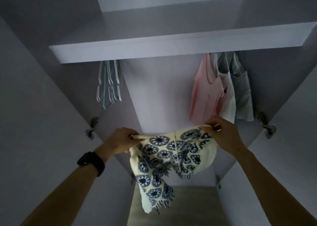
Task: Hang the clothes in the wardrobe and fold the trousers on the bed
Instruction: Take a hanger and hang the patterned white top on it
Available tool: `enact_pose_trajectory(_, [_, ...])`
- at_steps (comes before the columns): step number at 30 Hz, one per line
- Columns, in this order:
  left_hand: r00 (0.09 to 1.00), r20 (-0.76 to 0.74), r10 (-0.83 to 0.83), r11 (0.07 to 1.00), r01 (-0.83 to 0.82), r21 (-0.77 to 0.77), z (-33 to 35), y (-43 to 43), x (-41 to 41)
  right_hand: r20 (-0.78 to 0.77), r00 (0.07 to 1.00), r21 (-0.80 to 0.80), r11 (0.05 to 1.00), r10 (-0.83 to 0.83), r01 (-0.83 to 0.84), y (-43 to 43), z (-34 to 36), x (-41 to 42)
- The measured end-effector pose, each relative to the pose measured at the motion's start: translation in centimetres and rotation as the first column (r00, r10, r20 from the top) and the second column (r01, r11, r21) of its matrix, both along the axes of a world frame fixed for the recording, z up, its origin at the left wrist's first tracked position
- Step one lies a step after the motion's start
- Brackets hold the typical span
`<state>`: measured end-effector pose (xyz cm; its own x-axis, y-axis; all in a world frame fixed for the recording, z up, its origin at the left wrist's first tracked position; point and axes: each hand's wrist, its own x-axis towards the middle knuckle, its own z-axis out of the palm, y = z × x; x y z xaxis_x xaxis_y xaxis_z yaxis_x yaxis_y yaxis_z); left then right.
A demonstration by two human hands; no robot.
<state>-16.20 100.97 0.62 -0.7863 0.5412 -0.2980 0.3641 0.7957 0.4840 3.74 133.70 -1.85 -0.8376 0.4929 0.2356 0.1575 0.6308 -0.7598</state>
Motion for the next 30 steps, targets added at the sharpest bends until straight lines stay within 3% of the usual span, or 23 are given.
enact_pose_trajectory(2, [0.937,-0.345,-0.052,0.971,-0.034,-0.238,-0.2,-0.8,0.6,0.113,0.991,0.142,0.986,0.071,-0.087,-0.1,0.0,-0.7])
enact_pose_trajectory(3, [0.92,-0.39,-0.033,0.962,-0.076,-0.261,-0.3,-1.3,1.0,0.214,0.973,0.206,0.969,0.093,-0.138,-0.4,-0.1,-0.9])
enact_pose_trajectory(4, [0.942,-0.335,0.018,0.968,-0.1,-0.23,-0.4,-1.7,1.3,0.283,0.955,0.246,0.955,0.094,-0.167,-0.7,-0.1,-1.1])
enact_pose_trajectory(5, [0.979,-0.178,0.096,0.987,-0.116,-0.11,-0.3,-2.2,1.7,0.285,0.954,0.255,0.952,0.095,-0.171,-1.4,-0.1,-1.2])
enact_pose_trajectory(6, [0.988,0.052,0.147,0.988,-0.149,0.045,-0.3,-2.5,2.2,0.232,0.968,0.247,0.956,0.098,-0.156,-1.9,-0.1,-1.3])
enact_pose_trajectory(8, [0.905,0.413,0.103,0.936,-0.229,0.269,0.4,-3.1,3.5,0.055,0.992,0.201,0.972,0.112,-0.12,-3.2,0.5,-1.8])
enact_pose_trajectory(10, [0.823,0.568,-0.011,0.868,-0.274,0.414,0.8,-4.2,4.1,-0.016,0.99,0.131,0.982,0.143,-0.139,-4.1,1.3,-2.8])
enact_pose_trajectory(12, [0.795,0.603,-0.067,0.836,-0.285,0.469,0.6,-5.6,4.3,0.058,0.979,0.054,0.979,0.195,-0.198,-4.7,1.5,-3.5])
enact_pose_trajectory(14, [0.896,0.444,-0.025,0.908,-0.166,0.385,0.2,-7.0,3.9,0.172,0.954,0.064,0.964,0.245,-0.259,-5.0,0.7,-3.4])
enact_pose_trajectory(16, [0.995,0.079,0.053,0.996,-0.059,0.068,-0.1,-7.9,2.9,0.305,0.915,0.17,0.93,0.264,-0.325,-4.8,0.0,-2.8])
enact_pose_trajectory(18, [0.962,-0.269,0.043,0.96,-0.115,-0.256,-0.4,-8.3,2.4,0.392,0.883,0.258,0.89,0.26,-0.376,-4.5,-0.3,-2.5])
enact_pose_trajectory(19, [0.935,-0.353,0.035,0.943,-0.148,-0.299,-0.7,-8.6,2.4,0.4,0.88,0.269,0.885,0.258,-0.381,-4.5,-0.3,-2.3])
enact_pose_trajectory(25, [0.841,-0.518,0.157,0.985,-0.171,0.022,-2.4,-9.1,3.2,0.141,0.981,0.286,0.943,0.137,-0.172,-5.2,-0.1,-2.6])
enact_pose_trajectory(28, [0.862,-0.489,0.137,0.988,-0.155,0.004,-1.9,-8.9,3.3,0.301,0.927,0.252,0.919,0.224,-0.304,-4.7,0.5,-3.0])
enact_pose_trajectory(30, [0.894,-0.423,0.148,0.987,-0.158,0.012,-1.4,-8.7,3.8,0.329,0.901,0.184,0.917,0.283,-0.355,-4.6,0.7,-3.4])
